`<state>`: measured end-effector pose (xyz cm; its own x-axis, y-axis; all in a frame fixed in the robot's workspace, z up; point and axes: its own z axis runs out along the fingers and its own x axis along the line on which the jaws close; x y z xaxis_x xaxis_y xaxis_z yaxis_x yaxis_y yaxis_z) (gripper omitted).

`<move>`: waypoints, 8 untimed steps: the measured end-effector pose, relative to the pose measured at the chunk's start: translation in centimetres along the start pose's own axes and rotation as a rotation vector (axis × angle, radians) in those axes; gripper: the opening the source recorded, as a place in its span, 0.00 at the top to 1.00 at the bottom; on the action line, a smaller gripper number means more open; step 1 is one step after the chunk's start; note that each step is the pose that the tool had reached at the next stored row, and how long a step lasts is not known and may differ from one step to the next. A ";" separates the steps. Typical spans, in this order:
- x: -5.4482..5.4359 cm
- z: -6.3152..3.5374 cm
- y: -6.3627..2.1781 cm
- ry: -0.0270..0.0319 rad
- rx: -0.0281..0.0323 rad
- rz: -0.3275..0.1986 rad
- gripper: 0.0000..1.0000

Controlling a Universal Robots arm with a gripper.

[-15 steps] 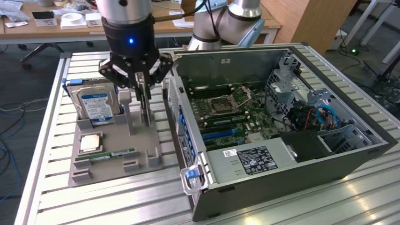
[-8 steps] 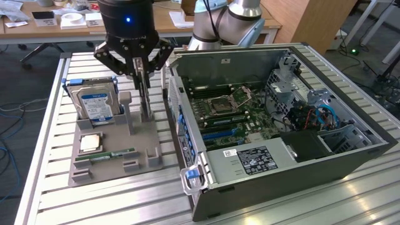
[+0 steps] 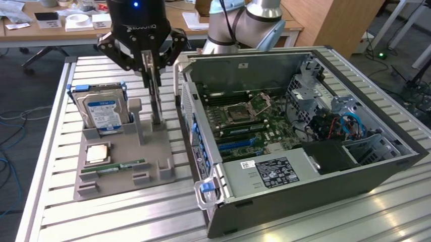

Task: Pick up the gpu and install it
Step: 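Pick up the gpu and move the gpu toward the slot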

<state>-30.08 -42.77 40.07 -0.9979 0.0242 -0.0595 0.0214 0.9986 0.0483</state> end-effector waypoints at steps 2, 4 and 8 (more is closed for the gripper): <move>0.0 -0.27 0.01 0.0000 0.0000 0.000 0.74; 0.0 -0.50 0.02 -0.0001 0.0000 0.000 0.74; 0.0 -0.67 0.03 -0.0001 -0.0001 0.000 0.74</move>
<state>-30.08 -42.77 40.75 -0.9979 0.0242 -0.0596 0.0213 0.9986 0.0484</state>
